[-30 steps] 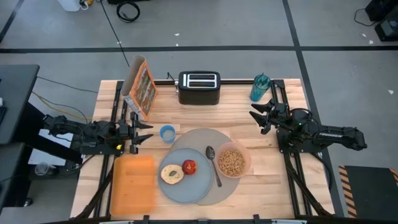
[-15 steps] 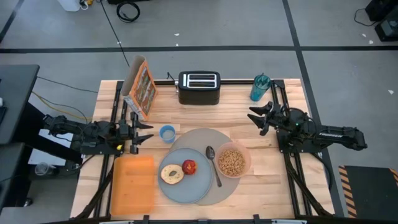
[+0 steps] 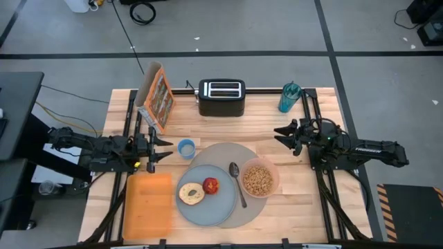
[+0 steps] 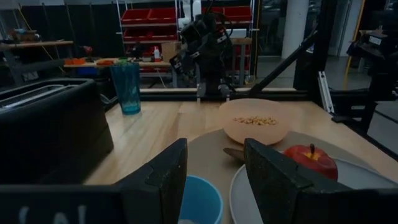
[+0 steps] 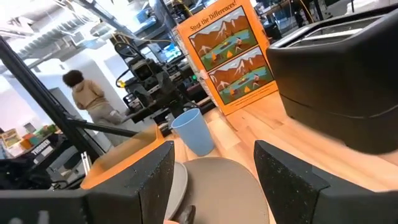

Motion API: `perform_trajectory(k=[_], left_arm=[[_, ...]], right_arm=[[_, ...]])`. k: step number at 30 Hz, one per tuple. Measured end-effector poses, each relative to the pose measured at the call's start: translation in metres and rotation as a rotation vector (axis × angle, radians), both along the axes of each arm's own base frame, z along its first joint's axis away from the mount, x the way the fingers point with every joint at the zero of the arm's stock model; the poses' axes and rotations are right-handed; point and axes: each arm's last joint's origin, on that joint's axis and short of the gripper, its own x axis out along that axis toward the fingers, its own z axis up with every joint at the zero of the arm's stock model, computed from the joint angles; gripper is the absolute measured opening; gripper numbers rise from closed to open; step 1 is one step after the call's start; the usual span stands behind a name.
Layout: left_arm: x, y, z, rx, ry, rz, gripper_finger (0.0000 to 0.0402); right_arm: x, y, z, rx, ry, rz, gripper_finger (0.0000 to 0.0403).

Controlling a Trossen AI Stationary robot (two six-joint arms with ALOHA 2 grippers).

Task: Arrange a breakfast setting
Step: Return to Home Position

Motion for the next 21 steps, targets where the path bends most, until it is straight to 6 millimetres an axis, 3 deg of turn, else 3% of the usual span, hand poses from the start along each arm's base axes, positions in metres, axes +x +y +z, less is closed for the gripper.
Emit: perform_trajectory(k=[21], left_arm=[[0.0,0.0,0.0045,-0.014,-0.048,0.001,0.0167]], right_arm=[[-0.0001,0.0,0.001,-0.001,-0.01,0.001,0.0228]])
